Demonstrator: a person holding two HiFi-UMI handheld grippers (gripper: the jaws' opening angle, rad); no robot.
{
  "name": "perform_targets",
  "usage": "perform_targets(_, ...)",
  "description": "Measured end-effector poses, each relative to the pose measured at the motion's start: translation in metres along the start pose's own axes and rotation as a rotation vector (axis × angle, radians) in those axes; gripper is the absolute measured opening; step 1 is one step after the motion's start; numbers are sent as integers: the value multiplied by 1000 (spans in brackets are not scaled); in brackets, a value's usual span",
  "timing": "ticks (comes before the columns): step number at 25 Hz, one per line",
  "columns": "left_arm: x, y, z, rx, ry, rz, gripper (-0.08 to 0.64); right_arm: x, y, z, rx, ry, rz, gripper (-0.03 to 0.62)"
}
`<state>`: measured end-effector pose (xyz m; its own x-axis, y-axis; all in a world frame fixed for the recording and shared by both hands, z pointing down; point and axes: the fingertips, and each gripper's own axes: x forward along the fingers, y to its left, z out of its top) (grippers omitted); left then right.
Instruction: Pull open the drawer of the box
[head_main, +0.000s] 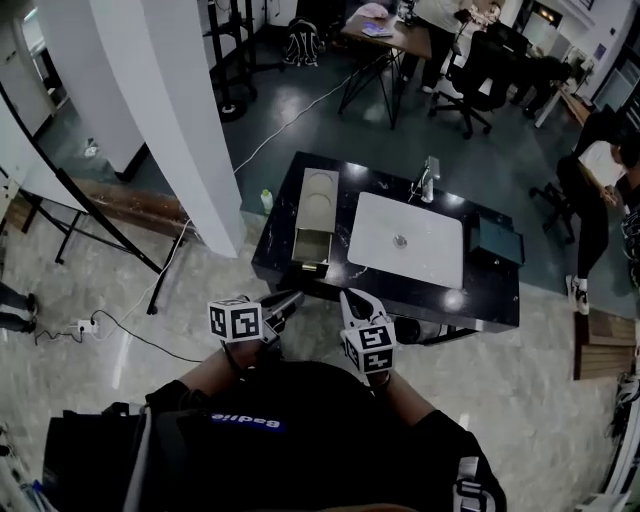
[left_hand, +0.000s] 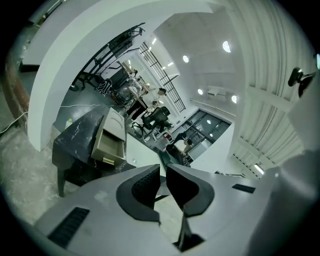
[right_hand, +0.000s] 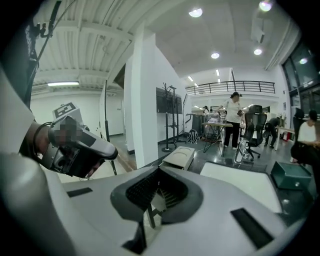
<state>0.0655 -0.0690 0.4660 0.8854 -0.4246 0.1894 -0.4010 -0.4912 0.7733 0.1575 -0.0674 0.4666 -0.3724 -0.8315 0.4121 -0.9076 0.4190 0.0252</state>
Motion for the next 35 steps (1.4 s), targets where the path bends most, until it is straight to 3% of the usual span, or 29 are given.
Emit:
perform_targets(6,-8,-21,-32,96,5,99,37,-40,18,-19,84,-64,64,0)
perform_targets(11,-29,-47,-24,190,-71,168,37,-59,46,-17,142,-120,139,0)
perform_targets(18,-22,-76,-26,343,-44,88,37,-86,46,-5,173,-199,74,0)
perform_targets(25,-50,-88,-12,446,-64,27,37,-85,74,7,160,-188,1,0)
perform_targets(27,-66,-90,1,539,-101,41,37,-82,84,24,133,-208,-18,0)
perform_targets(30,-87,-103,20,777,-168,68,35,-81,96,46,82,-245,-52,0)
perform_targets(31,-93,-109,24,849,-190,67,2,-81,102,51,63,-255,-58,0)
perform_targets(35,-103,-125,27,984,-243,19,2,-82,117,58,-6,-275,-79,0)
